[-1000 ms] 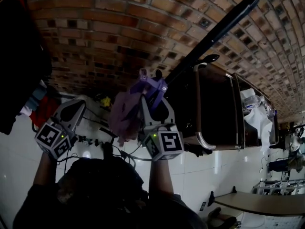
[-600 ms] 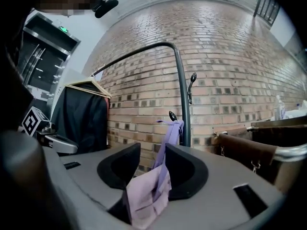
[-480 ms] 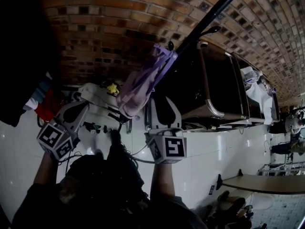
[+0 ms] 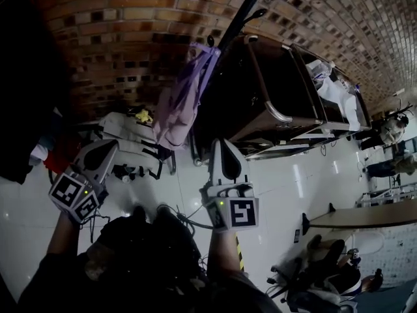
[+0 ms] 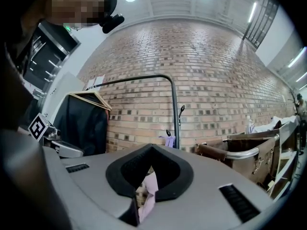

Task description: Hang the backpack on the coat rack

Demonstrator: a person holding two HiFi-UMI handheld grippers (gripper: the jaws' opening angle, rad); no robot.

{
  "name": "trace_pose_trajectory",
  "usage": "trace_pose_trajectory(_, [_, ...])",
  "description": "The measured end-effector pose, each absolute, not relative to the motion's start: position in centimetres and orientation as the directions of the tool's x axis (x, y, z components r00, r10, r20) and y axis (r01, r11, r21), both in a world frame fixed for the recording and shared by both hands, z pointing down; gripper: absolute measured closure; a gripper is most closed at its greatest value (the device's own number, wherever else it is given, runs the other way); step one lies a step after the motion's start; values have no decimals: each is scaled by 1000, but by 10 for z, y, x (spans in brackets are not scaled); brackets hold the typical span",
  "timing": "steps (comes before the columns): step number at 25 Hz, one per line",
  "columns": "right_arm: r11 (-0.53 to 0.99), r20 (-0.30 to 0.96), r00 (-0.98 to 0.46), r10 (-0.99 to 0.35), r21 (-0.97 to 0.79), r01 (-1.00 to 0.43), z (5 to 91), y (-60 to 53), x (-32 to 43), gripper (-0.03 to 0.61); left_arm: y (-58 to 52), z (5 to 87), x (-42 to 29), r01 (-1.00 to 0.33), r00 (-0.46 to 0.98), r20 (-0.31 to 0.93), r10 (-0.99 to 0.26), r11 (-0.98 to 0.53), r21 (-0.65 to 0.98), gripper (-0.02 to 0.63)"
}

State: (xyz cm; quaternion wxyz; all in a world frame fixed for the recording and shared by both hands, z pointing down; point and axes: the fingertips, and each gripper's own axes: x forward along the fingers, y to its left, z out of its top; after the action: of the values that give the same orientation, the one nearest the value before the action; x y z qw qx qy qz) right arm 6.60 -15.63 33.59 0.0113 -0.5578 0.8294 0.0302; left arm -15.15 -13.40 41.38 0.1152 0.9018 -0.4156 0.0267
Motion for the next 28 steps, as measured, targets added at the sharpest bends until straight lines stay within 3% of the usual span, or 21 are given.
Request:
trace_pose_trajectory(10, [427,-76,-432,-899,71,-901,330,-103,81,581,-85,397,-116,-760,644,82,-761,-623,183,577])
trace_pose_trajectory(21, [481,-24,-482,-876,37,-876,343,37,147,581,59,390,-50,-789,610,93,-787,-591,168,577])
trace_pose_trajectory(28, [493,-8,-494,-870,52,-869,338,107,157,581,131,380,-43,-806,587,89,-805,-570,162,577])
